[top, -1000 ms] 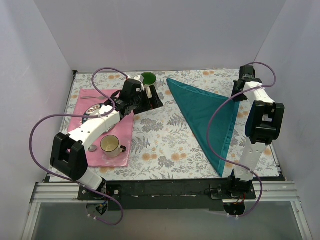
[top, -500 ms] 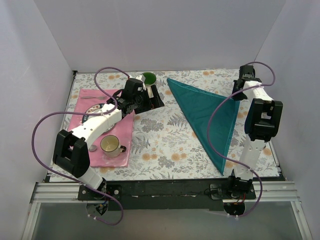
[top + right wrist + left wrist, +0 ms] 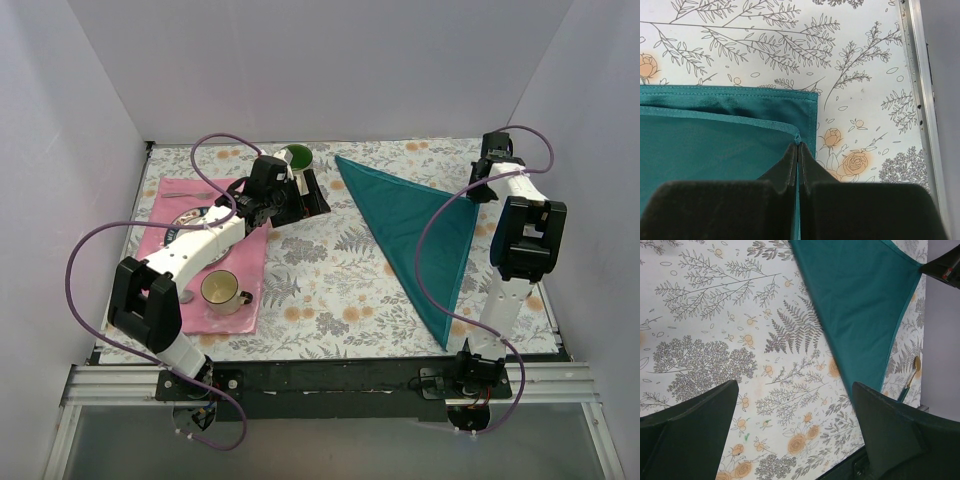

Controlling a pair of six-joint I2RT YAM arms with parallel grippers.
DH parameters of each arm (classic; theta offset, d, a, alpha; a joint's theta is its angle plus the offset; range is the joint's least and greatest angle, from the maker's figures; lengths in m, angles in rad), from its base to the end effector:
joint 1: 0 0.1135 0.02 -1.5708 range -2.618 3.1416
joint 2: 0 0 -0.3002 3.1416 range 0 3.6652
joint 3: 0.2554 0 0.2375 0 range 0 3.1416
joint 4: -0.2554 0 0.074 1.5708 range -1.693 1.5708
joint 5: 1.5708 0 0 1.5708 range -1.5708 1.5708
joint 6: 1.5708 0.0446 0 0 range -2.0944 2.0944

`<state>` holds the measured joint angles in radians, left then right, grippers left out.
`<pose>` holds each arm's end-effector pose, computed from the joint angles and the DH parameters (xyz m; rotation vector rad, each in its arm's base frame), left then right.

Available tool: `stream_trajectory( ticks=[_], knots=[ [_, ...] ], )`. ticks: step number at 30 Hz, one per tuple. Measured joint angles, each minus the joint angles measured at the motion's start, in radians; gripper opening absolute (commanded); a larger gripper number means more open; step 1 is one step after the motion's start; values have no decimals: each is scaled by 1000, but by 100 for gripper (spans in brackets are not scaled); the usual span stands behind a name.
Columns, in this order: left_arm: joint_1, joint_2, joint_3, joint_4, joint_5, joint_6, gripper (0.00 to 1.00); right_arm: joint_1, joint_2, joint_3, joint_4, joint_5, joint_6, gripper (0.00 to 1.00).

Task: Fold the napkin, place the utensils inside, and roll it up
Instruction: Fold the napkin

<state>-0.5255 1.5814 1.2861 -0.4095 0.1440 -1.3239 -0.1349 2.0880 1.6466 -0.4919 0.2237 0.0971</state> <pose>0.3000 -0.1814 0.3277 -0.9060 2.3648 -1.0441 0.4661 -0.0733 0.2361 0.3804 2.4659 -0.2956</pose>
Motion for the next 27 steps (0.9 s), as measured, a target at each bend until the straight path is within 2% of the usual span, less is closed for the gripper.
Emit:
stream_trajectory(
  ticks=[27],
  knots=[
    [0, 3, 5, 3, 24, 0, 98, -32, 71, 42, 17, -24, -4, 4]
  ],
)
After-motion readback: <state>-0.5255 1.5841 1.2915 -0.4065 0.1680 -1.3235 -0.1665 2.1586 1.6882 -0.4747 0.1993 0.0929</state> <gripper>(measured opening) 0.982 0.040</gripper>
